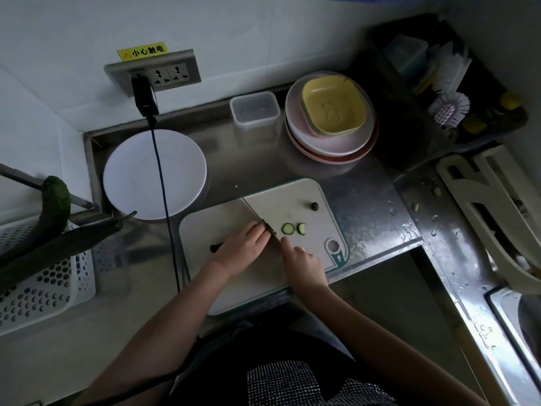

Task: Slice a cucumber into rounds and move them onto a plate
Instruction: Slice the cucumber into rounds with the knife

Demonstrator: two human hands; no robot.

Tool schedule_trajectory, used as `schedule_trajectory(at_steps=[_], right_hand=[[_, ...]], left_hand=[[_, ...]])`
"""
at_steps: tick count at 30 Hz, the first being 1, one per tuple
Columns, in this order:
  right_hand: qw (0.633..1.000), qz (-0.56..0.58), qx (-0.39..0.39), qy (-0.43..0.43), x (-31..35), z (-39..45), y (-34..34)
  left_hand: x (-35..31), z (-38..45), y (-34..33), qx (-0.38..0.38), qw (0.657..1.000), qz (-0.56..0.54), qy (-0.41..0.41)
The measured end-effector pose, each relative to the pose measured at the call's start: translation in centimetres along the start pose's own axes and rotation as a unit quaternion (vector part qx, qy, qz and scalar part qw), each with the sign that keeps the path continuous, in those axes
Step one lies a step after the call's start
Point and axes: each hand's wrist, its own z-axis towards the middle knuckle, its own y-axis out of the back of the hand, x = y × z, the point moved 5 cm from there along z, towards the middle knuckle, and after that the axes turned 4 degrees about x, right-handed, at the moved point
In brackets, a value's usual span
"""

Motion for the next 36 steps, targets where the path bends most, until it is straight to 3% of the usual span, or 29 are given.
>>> schedule_trajectory(at_steps=[6,12,21,36], right_hand=[[1.0,0.029,-0.004,-0.002,-0.4,0.1,0.3],[0.992,0.107,-0.064,-0.029,-1.1,-0.8,2.0],[0.997,0.058,-0.048,0.022,0.1,-1.2,1.3],[0.999,0.034,-0.036,0.017,0.3,-0.5,0.4]], left_hand=[[-0.2,0.2,0.8,-0.038,0.999,0.0,-0.005],[-0.1,0.2,0.7,-0.028,0.999,-0.019,-0.008],[0.0,0.1,0.7,-0.025,0.999,-0.03,-0.005],[0.5,0.1,-0.1,-0.017,0.999,-0.038,-0.014]])
